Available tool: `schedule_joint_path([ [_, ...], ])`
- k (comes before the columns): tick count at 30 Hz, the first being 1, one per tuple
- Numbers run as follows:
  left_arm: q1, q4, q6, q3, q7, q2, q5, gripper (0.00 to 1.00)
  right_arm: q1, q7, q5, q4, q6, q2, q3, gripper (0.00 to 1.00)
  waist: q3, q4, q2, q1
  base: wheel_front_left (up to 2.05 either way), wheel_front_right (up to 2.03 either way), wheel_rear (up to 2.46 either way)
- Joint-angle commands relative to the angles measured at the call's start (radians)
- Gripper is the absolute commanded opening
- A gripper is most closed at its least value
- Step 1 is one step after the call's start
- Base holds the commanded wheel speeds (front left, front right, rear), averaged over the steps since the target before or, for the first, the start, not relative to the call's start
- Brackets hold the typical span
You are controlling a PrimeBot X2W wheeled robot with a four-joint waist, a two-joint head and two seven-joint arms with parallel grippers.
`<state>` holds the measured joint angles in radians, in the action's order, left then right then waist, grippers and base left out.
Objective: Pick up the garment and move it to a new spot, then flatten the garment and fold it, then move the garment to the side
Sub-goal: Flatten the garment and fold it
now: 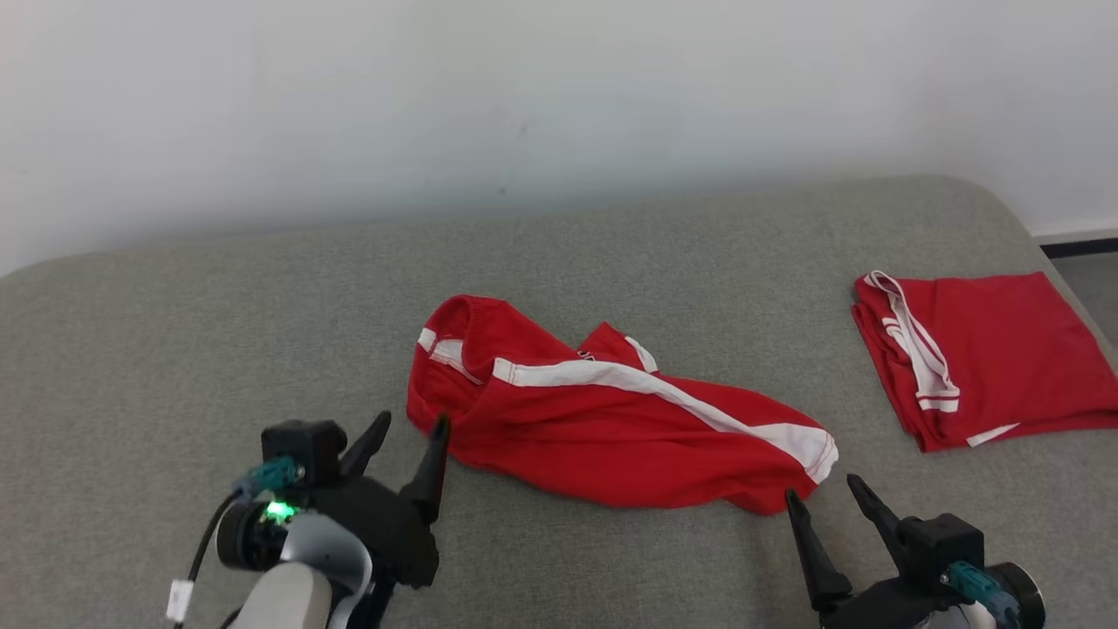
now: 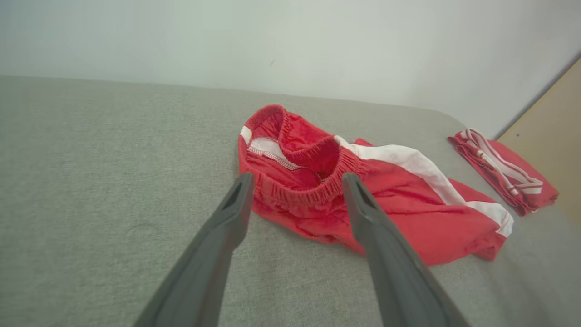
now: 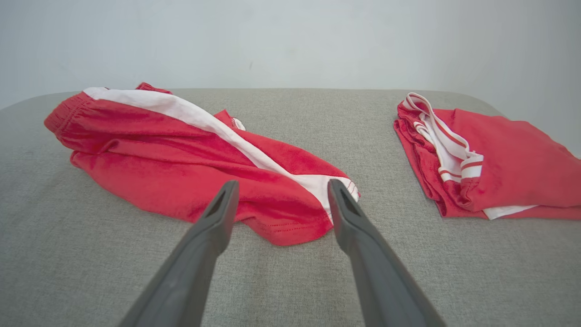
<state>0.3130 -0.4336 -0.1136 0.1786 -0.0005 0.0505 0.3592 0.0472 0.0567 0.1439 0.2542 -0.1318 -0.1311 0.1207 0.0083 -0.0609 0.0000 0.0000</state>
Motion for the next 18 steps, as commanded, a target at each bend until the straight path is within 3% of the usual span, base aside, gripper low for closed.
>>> schedule_joint_path([
  [1, 0.056, -0.033, -0.002, 0.006, 0.019, 0.000, 0.008, 1.00, 0.020, 0.000, 0.010, -0.005, 0.003, 0.000, 0.009, 1.00, 0.043, -0.045, 0.0000, 0.0000, 0.00, 0.00, 0.00],
  [9, 0.202, -0.175, -0.008, 0.052, 0.107, 0.001, 0.038, 1.00, 0.059, 0.016, 0.019, 0.016, 0.003, 0.009, 0.039, 1.00, 0.089, -0.092, 0.0000, 0.0000, 0.00, 0.00, 0.00],
  [16, 0.248, -0.230, -0.015, 0.096, 0.115, 0.001, 0.064, 1.00, 0.076, 0.031, 0.028, 0.041, 0.003, 0.016, 0.048, 1.00, 0.096, -0.095, 0.0000, 0.0000, 0.00, 0.00, 0.00],
  [17, 0.254, -0.233, -0.016, 0.110, 0.112, 0.000, 0.068, 0.94, 0.076, 0.032, 0.028, 0.045, 0.003, 0.017, 0.048, 1.00, 0.096, -0.094, 0.0000, 0.0000, 0.00, 0.00, 0.00],
  [18, 0.257, -0.235, -0.017, 0.123, 0.107, 0.000, 0.075, 0.25, 0.078, 0.032, 0.029, 0.048, 0.003, 0.017, 0.047, 1.00, 0.095, -0.091, 0.0000, 0.0000, 0.00, 0.00, 0.00],
])
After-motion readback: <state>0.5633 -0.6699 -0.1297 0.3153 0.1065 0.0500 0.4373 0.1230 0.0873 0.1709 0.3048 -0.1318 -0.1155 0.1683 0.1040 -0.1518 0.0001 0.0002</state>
